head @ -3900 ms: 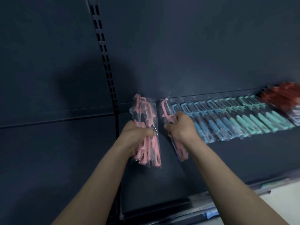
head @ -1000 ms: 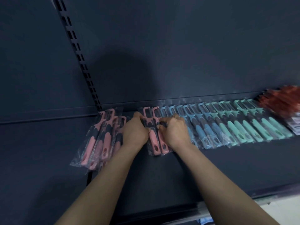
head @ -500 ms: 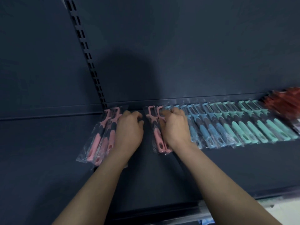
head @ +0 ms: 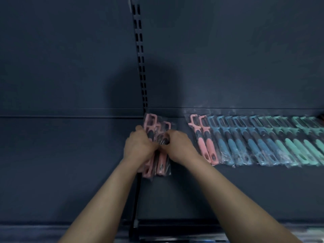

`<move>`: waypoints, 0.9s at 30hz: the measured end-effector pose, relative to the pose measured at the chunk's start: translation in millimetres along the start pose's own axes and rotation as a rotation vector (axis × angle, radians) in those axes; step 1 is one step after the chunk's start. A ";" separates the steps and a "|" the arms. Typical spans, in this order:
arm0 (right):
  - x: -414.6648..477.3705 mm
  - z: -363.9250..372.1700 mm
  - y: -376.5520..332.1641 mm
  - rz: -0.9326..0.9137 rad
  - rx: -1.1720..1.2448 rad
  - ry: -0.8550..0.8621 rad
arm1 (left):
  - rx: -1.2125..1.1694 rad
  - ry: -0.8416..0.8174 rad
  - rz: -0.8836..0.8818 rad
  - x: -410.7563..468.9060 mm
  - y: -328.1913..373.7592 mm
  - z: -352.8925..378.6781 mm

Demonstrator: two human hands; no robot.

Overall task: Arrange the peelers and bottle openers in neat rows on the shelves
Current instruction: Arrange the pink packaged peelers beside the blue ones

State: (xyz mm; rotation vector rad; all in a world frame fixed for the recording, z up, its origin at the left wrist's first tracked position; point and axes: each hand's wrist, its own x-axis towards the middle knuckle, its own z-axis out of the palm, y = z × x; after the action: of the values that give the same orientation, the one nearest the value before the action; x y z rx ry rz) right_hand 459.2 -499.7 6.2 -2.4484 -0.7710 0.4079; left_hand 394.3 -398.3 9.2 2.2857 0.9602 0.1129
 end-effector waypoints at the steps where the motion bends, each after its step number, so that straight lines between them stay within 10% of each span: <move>1: 0.7 2.6 -1.6 0.020 -0.011 -0.001 | -0.028 0.009 -0.002 -0.1 -2.0 -2.0; 27: 4.4 23.9 -25.7 0.110 0.225 0.114 | 0.323 0.419 0.131 -1.6 -50.6 -28.9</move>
State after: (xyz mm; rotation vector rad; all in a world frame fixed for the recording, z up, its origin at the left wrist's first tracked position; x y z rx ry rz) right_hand 441.2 -469.6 1.0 -2.2858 -0.5148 0.3713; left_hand 353.2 -357.6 2.0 2.6858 1.0967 0.5466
